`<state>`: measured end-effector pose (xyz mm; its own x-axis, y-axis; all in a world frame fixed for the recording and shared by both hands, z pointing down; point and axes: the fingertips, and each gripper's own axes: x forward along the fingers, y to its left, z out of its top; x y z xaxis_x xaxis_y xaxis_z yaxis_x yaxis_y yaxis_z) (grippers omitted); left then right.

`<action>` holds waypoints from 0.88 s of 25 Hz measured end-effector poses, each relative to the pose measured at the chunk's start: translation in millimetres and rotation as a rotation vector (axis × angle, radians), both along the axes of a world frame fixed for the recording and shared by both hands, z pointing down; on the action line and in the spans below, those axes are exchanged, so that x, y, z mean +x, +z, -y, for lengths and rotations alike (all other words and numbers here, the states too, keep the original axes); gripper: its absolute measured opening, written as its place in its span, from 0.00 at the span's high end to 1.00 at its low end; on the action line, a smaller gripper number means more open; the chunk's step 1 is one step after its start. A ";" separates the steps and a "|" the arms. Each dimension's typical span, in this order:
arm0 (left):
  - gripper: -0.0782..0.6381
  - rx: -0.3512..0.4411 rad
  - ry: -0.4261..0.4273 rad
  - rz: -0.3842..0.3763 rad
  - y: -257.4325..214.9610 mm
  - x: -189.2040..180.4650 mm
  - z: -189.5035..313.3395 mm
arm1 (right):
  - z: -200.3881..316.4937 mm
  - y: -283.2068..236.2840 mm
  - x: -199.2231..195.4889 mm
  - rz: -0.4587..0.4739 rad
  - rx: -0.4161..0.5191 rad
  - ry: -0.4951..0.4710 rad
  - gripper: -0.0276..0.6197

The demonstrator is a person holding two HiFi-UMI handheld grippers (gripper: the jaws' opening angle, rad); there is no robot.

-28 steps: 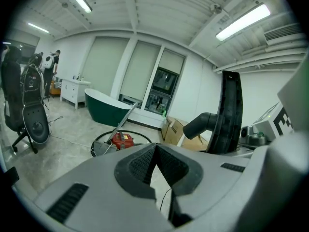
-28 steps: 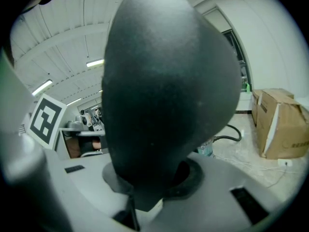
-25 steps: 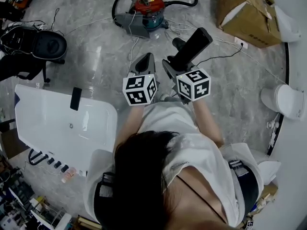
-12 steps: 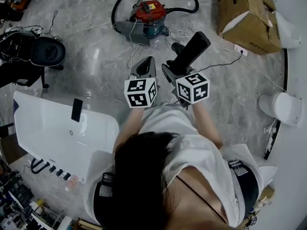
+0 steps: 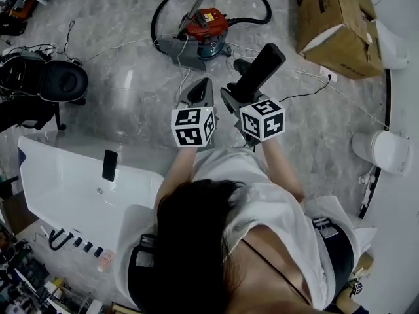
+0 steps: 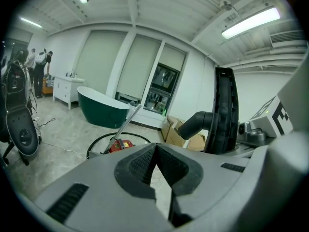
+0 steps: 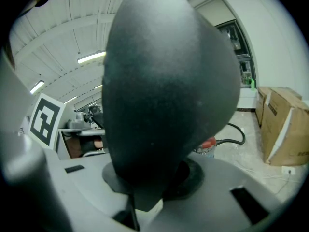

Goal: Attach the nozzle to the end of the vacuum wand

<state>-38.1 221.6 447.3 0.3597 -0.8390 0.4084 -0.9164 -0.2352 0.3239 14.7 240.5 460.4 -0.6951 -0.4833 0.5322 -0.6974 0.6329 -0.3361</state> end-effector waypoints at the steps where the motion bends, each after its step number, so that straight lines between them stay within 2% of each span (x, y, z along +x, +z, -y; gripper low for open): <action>1: 0.89 0.000 0.003 0.001 0.2 -2.9 6.1 | 5.3 1.0 -2.2 -0.008 0.000 0.001 0.80; 12: 0.89 0.001 0.052 0.010 6.1 -33.6 56.8 | 51.0 10.9 -31.6 -0.056 0.000 0.017 0.80; 22: 0.89 -0.013 0.093 0.026 12.3 -53.6 82.3 | 74.8 14.7 -45.0 -0.041 -0.026 0.063 0.80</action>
